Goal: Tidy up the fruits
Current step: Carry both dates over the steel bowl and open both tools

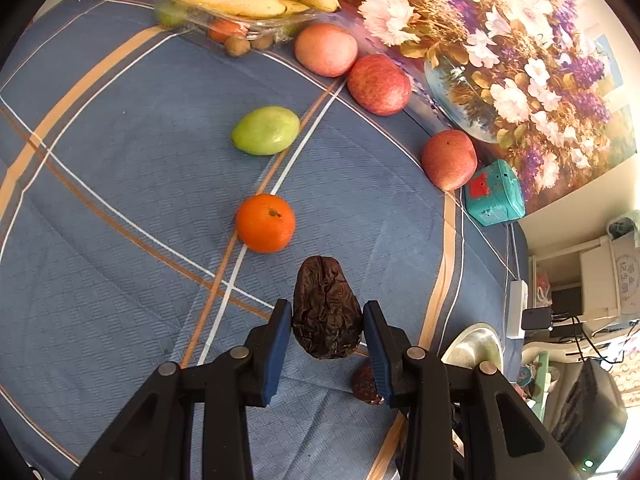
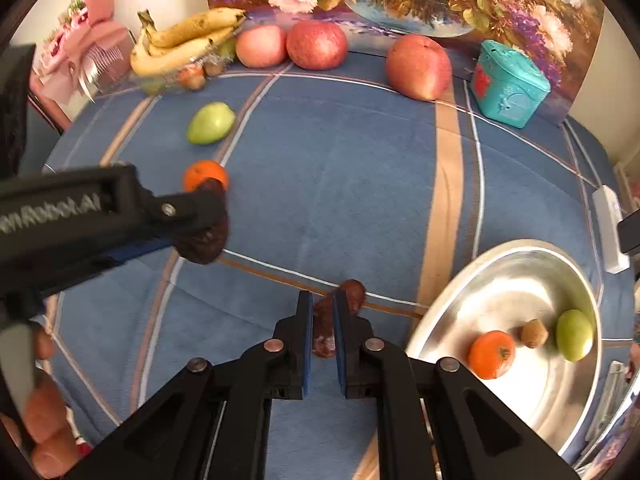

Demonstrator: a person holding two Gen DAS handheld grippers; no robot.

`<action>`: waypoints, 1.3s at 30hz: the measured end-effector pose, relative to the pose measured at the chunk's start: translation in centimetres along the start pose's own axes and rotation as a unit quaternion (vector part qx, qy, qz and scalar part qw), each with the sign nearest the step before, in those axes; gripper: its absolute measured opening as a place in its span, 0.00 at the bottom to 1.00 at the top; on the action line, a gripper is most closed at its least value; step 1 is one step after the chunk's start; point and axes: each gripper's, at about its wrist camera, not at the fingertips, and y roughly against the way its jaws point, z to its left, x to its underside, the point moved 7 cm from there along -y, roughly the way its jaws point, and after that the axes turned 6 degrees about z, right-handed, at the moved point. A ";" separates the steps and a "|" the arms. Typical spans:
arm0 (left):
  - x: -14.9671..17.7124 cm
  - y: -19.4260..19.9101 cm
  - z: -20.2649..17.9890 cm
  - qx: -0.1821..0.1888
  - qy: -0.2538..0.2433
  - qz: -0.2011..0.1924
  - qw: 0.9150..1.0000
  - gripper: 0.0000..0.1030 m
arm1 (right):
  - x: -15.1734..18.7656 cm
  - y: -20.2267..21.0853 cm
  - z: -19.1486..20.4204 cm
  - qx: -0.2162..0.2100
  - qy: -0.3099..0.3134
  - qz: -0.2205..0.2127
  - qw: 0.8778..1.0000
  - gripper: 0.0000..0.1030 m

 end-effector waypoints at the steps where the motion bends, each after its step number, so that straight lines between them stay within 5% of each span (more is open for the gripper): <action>1: 0.0 0.0 0.0 -0.001 0.001 0.000 1.000 0.38 | 0.0 -0.3 -0.2 -0.001 -0.005 0.002 1.000 0.10; 4: 0.0 -0.1 0.1 -0.002 0.003 0.003 1.000 0.38 | 0.2 -0.9 -0.7 0.003 -0.015 0.012 1.000 0.13; 7: 0.0 -0.2 0.1 -0.001 0.006 0.005 1.000 0.38 | 0.5 -1.4 -1.2 0.010 -0.021 0.023 0.999 0.42; 8: 0.0 -0.2 0.1 0.000 0.006 0.004 1.000 0.38 | 0.7 -1.6 -1.3 0.008 -0.024 0.028 0.999 0.44; 12: -0.1 -0.2 0.1 0.000 0.005 0.004 1.000 0.38 | 0.7 -2.0 -1.0 -0.001 -0.020 0.033 0.999 0.44; 14: -0.1 -0.2 0.2 0.000 0.005 0.005 1.000 0.38 | 0.6 -1.8 -0.8 -0.008 -0.016 0.028 0.999 0.31; 26: -0.2 0.5 0.0 0.006 -0.002 -0.008 1.000 0.38 | -0.8 3.0 -2.5 -0.033 -0.051 -0.041 0.997 0.31; 32: 0.4 0.3 -1.9 0.002 -0.033 -0.007 0.999 0.38 | 0.2 5.2 -7.3 0.004 -0.114 -0.065 0.991 0.31; 39: 4.1 -1.7 -7.9 0.006 -0.138 0.027 0.990 0.38 | 2.9 5.8 -14.0 0.063 -0.191 -0.051 0.978 0.31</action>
